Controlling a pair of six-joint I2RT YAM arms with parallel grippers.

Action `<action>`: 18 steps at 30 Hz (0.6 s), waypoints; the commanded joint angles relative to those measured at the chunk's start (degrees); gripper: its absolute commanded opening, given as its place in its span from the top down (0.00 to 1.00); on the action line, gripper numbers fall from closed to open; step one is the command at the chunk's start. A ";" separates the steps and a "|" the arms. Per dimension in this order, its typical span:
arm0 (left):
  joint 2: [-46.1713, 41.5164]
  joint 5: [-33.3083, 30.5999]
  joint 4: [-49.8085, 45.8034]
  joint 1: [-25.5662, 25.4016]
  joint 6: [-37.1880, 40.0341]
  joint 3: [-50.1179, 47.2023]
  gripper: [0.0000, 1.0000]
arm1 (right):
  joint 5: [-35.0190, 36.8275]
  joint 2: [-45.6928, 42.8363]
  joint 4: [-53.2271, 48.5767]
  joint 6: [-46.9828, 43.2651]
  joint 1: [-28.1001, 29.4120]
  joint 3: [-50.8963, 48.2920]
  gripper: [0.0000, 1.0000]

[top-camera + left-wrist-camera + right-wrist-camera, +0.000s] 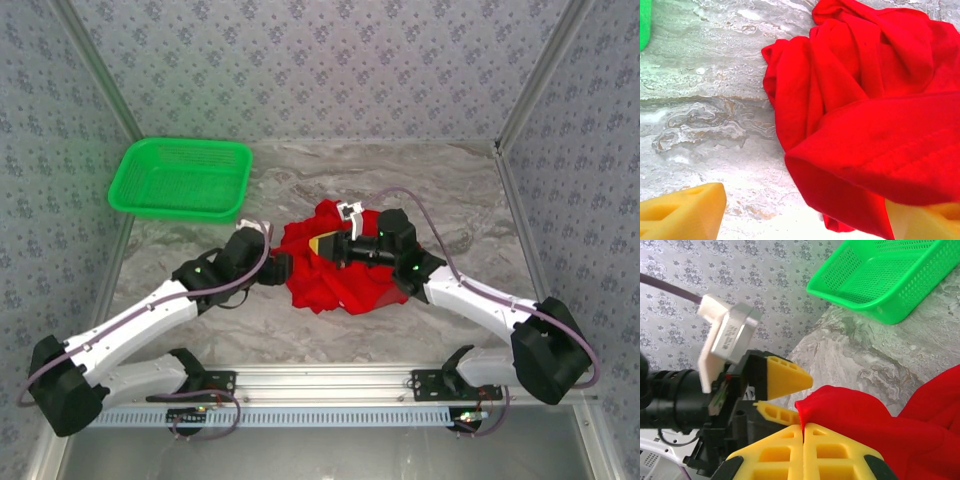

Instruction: Fold the inside-out t-shirt

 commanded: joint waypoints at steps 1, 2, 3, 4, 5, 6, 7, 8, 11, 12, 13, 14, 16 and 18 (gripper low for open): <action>-0.16 -3.36 -2.96 -3.13 -1.61 2.94 0.25 | 1.39 0.22 -1.29 0.90 -0.24 1.82 1.00; 0.27 -2.24 -2.04 -3.66 -1.39 3.07 0.30 | 1.33 0.29 -1.23 0.90 -0.32 1.82 1.00; 0.88 -0.82 -1.12 -4.13 -1.29 3.28 0.34 | 1.27 0.32 -1.12 0.95 -0.34 1.83 1.00; 1.73 0.36 -0.34 -4.31 -1.00 3.56 0.39 | 1.18 0.39 -1.12 0.98 -0.37 1.82 1.00; 2.62 0.80 0.14 -4.50 -0.78 3.87 0.40 | 1.16 0.29 -1.12 0.95 -0.49 1.89 1.00; 3.64 0.59 0.48 -4.52 -0.40 4.30 0.41 | 1.04 0.23 -1.05 0.91 -0.52 1.82 1.00; 4.85 0.05 0.34 -4.52 0.11 4.84 0.42 | 0.98 0.05 -1.03 0.93 -0.57 1.69 1.00; 5.74 -0.69 -0.08 -4.56 0.52 5.43 0.44 | 0.99 -0.04 -1.03 0.90 -0.59 1.62 1.00; 8.33 -1.84 -0.86 -4.46 1.40 6.59 0.48 | 1.16 -0.64 -1.36 0.90 -0.77 1.33 1.00; 8.98 -1.46 -0.72 -4.48 1.59 6.65 0.48 | 1.30 -0.96 -1.54 0.82 -0.79 1.31 1.00; 9.50 -1.22 -0.45 -4.44 1.78 6.62 0.48 | 1.44 -1.14 -1.74 0.69 -0.85 1.31 1.00; 9.94 -1.30 -0.31 -4.35 1.88 6.68 0.48 | 1.45 -1.25 -1.82 0.63 -0.93 1.43 1.00; 10.70 -1.88 -0.11 -4.01 2.11 6.63 0.48 | 1.27 -1.27 -1.91 0.63 -0.99 1.46 1.00; 11.10 -1.64 0.41 -3.50 2.57 6.59 0.50 | 1.25 -1.46 -1.99 0.63 -1.03 1.46 1.00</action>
